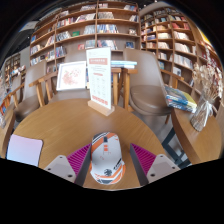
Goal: Arrange mouse
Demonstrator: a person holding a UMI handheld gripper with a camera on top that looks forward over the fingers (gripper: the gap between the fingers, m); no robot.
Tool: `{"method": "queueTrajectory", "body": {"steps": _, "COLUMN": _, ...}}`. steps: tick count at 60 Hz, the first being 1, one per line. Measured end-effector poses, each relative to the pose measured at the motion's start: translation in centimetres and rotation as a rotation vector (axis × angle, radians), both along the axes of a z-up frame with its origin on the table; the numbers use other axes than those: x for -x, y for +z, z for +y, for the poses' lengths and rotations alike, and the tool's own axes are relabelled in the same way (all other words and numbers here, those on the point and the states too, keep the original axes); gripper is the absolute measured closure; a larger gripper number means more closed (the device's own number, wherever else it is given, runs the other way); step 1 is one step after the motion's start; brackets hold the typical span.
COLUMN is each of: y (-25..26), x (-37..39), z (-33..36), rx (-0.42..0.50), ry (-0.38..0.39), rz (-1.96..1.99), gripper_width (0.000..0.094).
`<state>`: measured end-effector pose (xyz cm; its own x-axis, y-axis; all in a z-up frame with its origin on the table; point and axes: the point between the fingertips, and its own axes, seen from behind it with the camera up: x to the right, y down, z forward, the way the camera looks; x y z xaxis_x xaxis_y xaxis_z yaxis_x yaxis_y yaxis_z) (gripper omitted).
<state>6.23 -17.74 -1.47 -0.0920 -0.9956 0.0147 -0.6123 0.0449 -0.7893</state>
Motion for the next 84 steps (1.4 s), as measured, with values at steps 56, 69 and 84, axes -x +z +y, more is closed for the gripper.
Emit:
{"method": "queueTrajectory", "body": {"steps": 56, "y": 4.2, "x": 6.5, "z": 33.2, "rx": 0.0, "ry": 0.238, "rz": -0.007, "gripper_width": 0.0494}}
{"method": "queueTrajectory", "body": {"steps": 69, "y": 0.6, "x": 6.9, "z": 33.5, "rx": 0.041, "ry": 0.214, "rz": 0.033, "gripper_width": 0.047}}
{"method": "queueTrajectory", "body": {"steps": 84, "y": 1.1, "x": 8.2, "z": 32.4, "rx": -0.003, "ry": 0.156, "rz": 0.05, "gripper_width": 0.0108}}
